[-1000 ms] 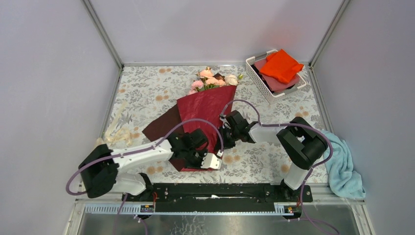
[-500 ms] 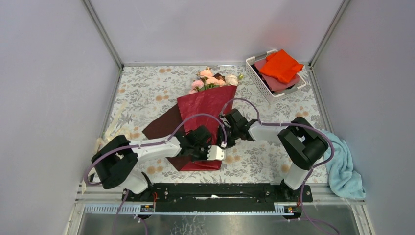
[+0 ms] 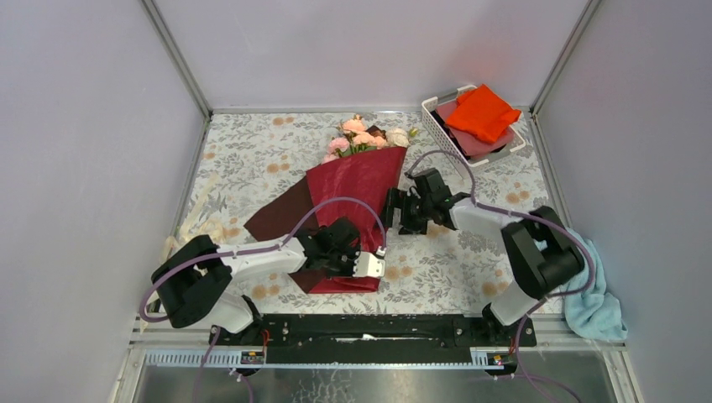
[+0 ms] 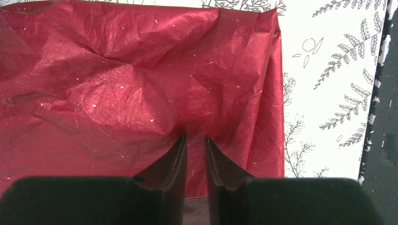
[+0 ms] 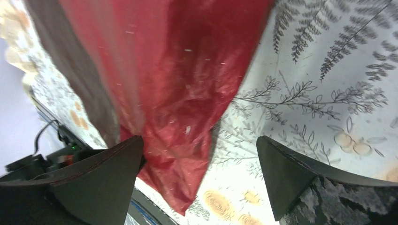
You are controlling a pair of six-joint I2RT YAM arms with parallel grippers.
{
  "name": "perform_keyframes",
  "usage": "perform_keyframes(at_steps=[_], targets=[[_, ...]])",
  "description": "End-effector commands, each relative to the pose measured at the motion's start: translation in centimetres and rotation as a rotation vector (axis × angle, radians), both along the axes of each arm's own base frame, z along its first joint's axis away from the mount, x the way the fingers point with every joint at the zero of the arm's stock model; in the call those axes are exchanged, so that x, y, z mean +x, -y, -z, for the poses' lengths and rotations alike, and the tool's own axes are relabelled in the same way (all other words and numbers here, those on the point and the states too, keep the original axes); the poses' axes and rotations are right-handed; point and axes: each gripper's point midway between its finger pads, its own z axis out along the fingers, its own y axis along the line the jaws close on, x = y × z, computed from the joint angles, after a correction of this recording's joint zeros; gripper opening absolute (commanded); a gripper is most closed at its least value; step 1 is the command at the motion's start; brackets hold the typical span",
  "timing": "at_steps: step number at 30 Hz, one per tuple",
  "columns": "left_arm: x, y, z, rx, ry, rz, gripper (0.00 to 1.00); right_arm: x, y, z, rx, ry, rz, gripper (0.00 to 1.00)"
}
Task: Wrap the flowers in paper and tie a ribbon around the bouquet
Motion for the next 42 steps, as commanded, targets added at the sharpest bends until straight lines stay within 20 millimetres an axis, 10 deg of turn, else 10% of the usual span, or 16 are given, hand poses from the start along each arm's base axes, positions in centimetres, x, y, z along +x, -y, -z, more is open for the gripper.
perform_keyframes(at_steps=[1,8,18,21,26,31,33,42], targets=[[-1.7,-2.5,2.7,0.091,-0.055,0.011,0.27,-0.6,-1.4,2.9,0.033,-0.025,-0.090,1.00],[-1.6,-2.9,2.9,0.094,-0.052,0.012,0.27,-2.5,-3.7,4.7,0.178,-0.084,-0.115,0.85],[1.0,-2.2,-1.6,-0.027,-0.101,-0.095,0.34,-2.0,-4.6,3.8,0.214,-0.054,-0.092,0.03],[3.3,-2.3,-5.4,-0.142,-0.183,-0.245,0.47,-2.5,-5.0,3.6,0.206,-0.046,-0.094,0.00],[11.1,-10.0,-9.7,-0.197,-0.221,-0.762,0.75,-2.3,-5.0,2.1,0.188,0.007,-0.048,0.00],[14.3,-24.5,-6.0,-0.114,-0.287,-1.282,0.89,-2.4,-4.4,1.3,0.120,0.067,-0.022,0.00],[14.2,-27.4,-4.2,-0.087,-0.366,-1.384,0.91,-2.4,-3.9,1.2,0.102,0.095,-0.006,0.00],[13.9,-26.4,0.4,-0.018,-0.493,-1.388,0.99,-2.3,-3.6,2.0,0.064,0.106,-0.037,0.00]])
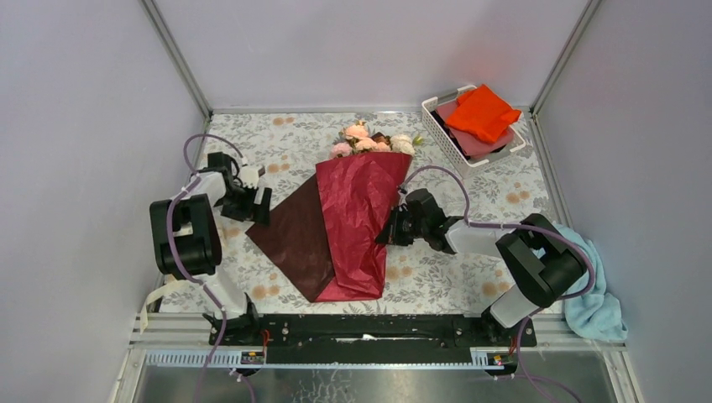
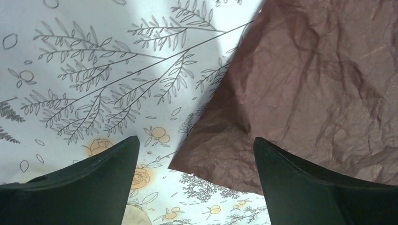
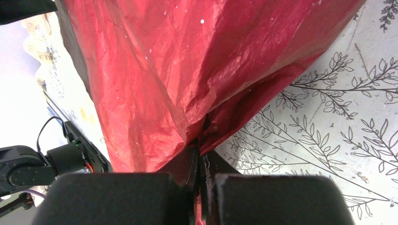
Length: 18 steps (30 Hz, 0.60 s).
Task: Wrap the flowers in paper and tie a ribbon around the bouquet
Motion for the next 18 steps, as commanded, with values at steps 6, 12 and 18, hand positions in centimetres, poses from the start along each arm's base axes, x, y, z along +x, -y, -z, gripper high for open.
perform_keyframes(at_steps=[6,12,18], targets=[[-5.6,6.4,3.8,-0.095,-0.253,0.186,0.96,1.0,-0.5,-0.1,-0.029,0.046,-0.039,0.00],[-6.1,9.0,2.8,-0.205,-0.291,0.275,0.60,1.0,-0.4,0.2,-0.039,0.037,-0.041,0.00],[-6.4,9.8,1.1,-0.217,-0.281,0.338,0.00,1.0,-0.1,0.3,-0.049,0.033,-0.029,0.00]])
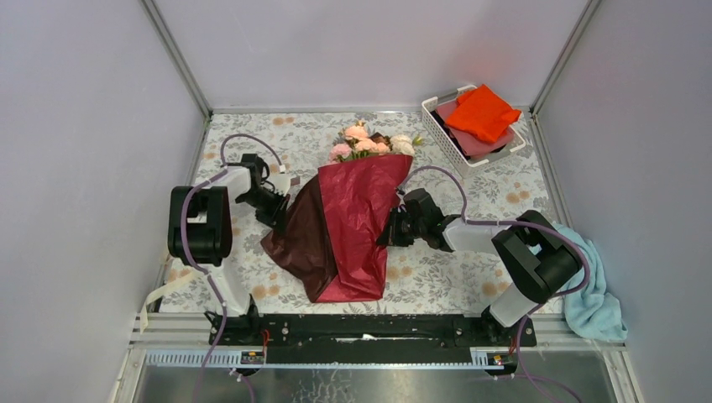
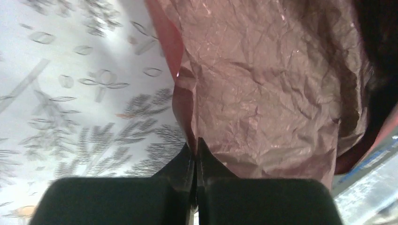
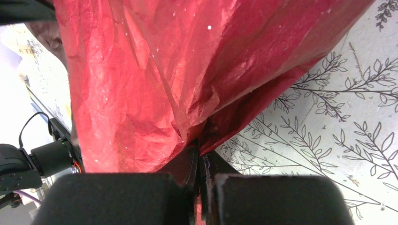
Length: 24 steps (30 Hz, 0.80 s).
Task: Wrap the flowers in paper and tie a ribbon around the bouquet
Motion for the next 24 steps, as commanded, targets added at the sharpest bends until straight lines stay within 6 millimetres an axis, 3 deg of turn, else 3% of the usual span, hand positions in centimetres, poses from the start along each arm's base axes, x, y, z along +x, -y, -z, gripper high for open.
perform_keyframes(at_steps=[1,6,11,18,21,24], targets=[[-4.5,1.6,-0.3,-0.074,-0.165,0.046,0.00,1.1,-0.4,-0.9,-0.003,0.043,0.002,0.00],[-3.4,3.9,-6.1,-0.182,-0.055,0.088,0.00,1.2,-0.1,-0.4,-0.030,0.034,0.004,0.00],[-5.0,10.4,-12.4,-0.278,0.101,0.365,0.00,1.5,-0.2,-0.1,-0.074,0.030,-0.037,0.00],[-2.9,18.6,-18.7,-0.490,0.133,0.450,0.00,2.3,0.0,-0.3,-0.125,0.049,-0.054,0.00],[-1.4,22.1,-20.0,-0.564,0.115,0.441,0.00,2.6,0.0,0.1,-0.137,0.044,-0.047,0.00],[0.3,24.0,-18.8,-0.560,0.103,0.404,0.00,2.8,0.1,0.4,-0.154,0.049,-0.033,0.02]])
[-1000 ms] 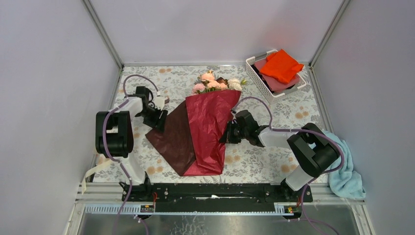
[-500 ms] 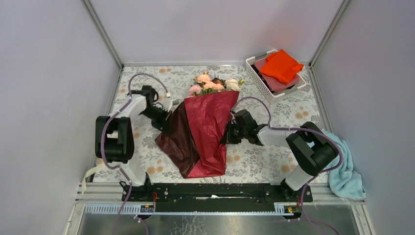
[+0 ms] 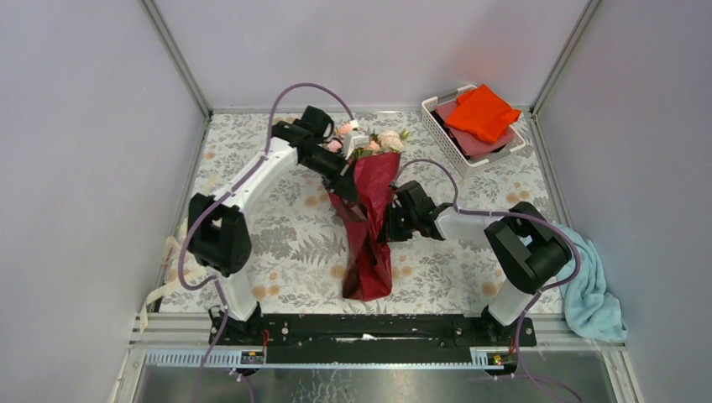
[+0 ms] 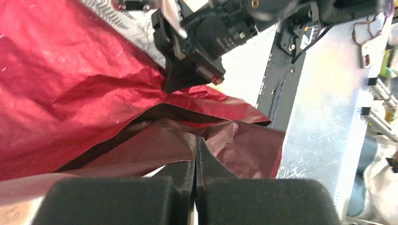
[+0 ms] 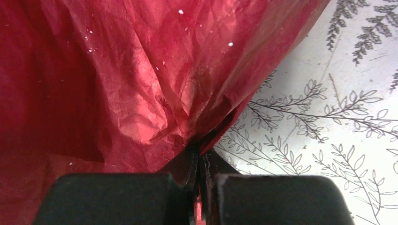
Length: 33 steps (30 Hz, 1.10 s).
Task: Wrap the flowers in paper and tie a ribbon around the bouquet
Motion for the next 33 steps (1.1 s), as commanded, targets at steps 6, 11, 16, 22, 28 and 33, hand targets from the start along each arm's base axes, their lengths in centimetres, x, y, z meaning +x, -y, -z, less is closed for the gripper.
perform_keyframes(at_steps=[6,11,16,22,28,33], targets=[[3.2,4.7,3.7,-0.029,-0.216,-0.131,0.00,1.7,0.1,0.0,-0.078,0.075,0.017,0.21],[4.5,4.5,8.3,0.067,-0.235,-0.181,0.00,1.2,0.7,0.2,-0.145,0.059,0.020,0.41],[4.3,3.0,9.6,0.081,-0.251,-0.190,0.00,1.3,2.4,-3.3,-0.263,0.192,0.058,0.53],[3.8,0.9,10.1,0.078,-0.272,-0.218,0.00,-2.2,1.2,-5.1,-0.239,0.213,-0.021,0.46],[3.6,-0.1,9.7,0.058,-0.281,-0.230,0.00,-6.1,-2.4,-5.9,0.016,0.138,-0.120,0.18],[2.4,0.1,6.3,-0.028,-0.264,-0.174,0.00,-8.3,-5.9,-4.3,0.192,0.019,-0.239,0.06]])
